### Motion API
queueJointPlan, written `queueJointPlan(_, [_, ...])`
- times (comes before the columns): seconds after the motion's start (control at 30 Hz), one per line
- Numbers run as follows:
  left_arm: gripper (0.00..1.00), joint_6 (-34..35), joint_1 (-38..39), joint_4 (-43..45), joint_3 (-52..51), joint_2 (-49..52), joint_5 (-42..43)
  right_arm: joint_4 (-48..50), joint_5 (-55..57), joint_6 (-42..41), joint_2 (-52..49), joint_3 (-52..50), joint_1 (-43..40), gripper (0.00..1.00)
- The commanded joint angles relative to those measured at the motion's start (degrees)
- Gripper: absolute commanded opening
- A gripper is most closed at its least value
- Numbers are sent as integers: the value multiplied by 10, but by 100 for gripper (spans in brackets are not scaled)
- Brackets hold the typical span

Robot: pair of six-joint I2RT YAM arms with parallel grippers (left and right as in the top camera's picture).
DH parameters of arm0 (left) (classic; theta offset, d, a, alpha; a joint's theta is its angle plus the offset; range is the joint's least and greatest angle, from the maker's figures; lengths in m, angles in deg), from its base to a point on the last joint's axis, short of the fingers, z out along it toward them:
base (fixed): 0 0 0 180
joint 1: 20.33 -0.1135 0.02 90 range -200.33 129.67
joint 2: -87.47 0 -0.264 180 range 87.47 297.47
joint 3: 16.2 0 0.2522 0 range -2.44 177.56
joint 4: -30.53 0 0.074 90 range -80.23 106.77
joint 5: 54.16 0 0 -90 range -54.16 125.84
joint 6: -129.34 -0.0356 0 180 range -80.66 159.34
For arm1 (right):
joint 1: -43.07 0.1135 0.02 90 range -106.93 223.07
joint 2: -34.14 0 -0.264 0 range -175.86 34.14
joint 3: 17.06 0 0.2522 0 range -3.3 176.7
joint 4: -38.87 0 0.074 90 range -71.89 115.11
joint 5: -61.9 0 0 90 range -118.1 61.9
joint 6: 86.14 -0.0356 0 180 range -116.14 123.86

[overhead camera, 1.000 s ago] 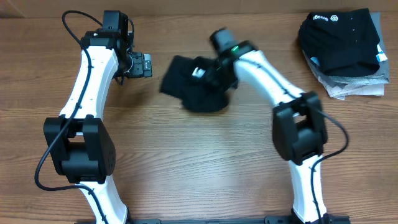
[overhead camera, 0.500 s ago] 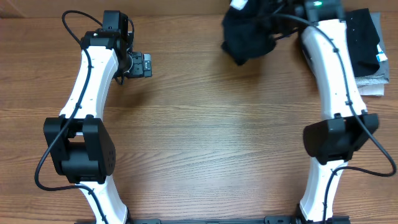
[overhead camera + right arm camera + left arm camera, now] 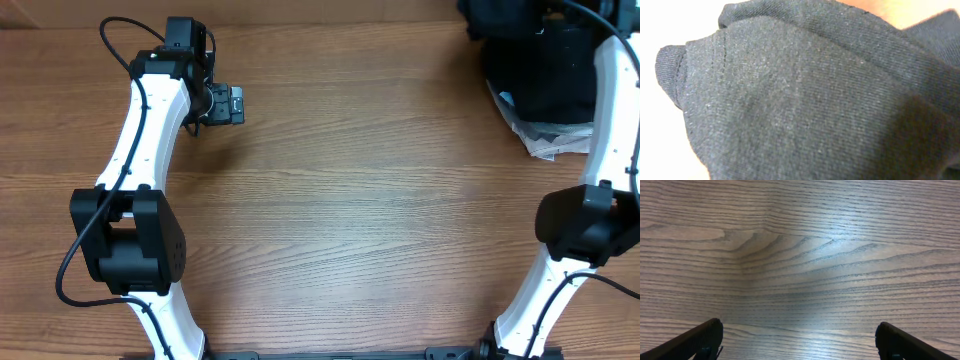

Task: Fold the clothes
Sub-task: 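Carry the bundle with the right gripper onto the clothes stack at far right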

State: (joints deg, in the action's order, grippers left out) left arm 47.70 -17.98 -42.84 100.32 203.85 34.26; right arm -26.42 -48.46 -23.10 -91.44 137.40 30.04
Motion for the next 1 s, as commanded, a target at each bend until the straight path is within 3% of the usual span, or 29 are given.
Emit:
queueJointPlan(0.0, [100, -11, -2, 0, 14, 5, -3, -4, -18, 2, 22, 23, -27, 4])
queueJointPlan(0.23, [100, -11, -2, 1, 14, 5, -3, -130, 0, 28, 21, 18, -101, 4])
queueJointPlan(0.5, [100, -11, -1, 10, 14, 5, 28, -195, 30, 85, 21, -31, -144, 4])
queueJointPlan(0.53, [100, -11, -1, 10, 14, 5, 30, -196, 32, 97, 21, -40, -144, 15])
queueJointPlan(0.57, [100, -11, -1, 10, 14, 5, 31, -198, 38, 106, 21, -49, -144, 47])
queueJointPlan(0.63, [100, -11, -1, 9, 14, 5, 31, -203, 53, 123, 21, -67, -144, 94])
queueJointPlan(0.67, [100, -11, -1, 9, 14, 5, 31, -206, 66, 124, 21, -73, -144, 100])
queueJointPlan(0.97, [100, -11, -1, 7, 14, 5, 31, -215, 83, 178, 21, -58, -139, 97])
